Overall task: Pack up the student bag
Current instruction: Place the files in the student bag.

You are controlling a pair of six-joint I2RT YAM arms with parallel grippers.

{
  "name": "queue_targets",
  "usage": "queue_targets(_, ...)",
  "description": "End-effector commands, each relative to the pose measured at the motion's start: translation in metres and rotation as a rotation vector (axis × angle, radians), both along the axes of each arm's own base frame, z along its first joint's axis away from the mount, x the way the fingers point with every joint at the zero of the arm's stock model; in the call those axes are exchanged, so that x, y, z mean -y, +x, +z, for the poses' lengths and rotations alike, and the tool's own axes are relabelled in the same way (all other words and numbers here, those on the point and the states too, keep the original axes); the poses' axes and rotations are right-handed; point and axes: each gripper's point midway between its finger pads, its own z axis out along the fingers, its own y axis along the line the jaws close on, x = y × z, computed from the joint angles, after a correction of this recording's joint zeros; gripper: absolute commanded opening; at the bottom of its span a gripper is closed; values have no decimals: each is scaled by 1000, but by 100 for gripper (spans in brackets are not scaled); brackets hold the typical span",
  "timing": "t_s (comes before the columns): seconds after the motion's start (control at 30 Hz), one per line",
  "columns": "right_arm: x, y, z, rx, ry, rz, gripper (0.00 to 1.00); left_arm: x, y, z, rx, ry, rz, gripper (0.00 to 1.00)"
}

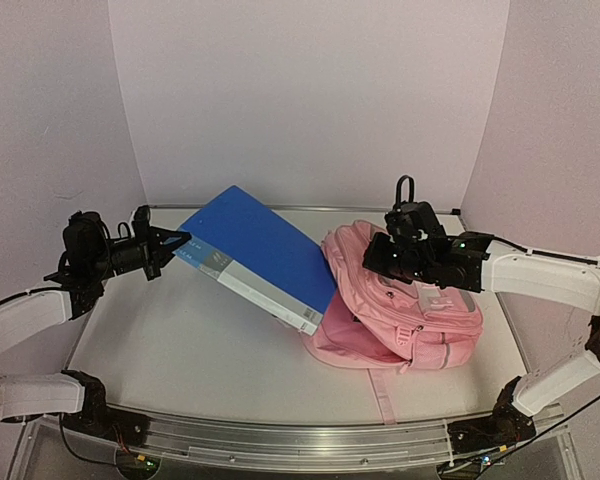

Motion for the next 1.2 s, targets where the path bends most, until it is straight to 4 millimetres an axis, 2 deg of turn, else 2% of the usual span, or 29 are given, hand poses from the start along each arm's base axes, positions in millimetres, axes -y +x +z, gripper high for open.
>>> queue_targets(0.0, -19, 13, 111, 267, 294, 2, 0, 2, -5, 56, 163, -68, -21, 0)
queue_targets(0.27, -16, 13, 112, 275, 290, -7, 0, 3, -5, 63, 134, -142, -34, 0)
queue_targets(0.47, -16, 13, 111, 276, 286, -10, 0, 2, -9, 79, 132, -176, -42, 0)
queue_targets(0.53, -16, 13, 111, 274, 287, -10, 0, 2, -8, 72, 119, -143, -34, 0)
queue_targets(0.67, -14, 12, 113, 275, 295, -13, 0, -1, -5, 43, 91, -101, 0, 0)
queue_targets(0.8, -13, 9, 119, 279, 319, -9, 0, -1, -4, 24, 108, -71, 18, 0)
queue_targets(1.0, -21, 5, 126, 266, 385, 28, 0, 8, 2, 16, 153, -41, 17, 0)
queue_targets(1.17, -28, 2, 129, 258, 433, 52, 0, 26, 10, 9, 165, -50, -4, 0)
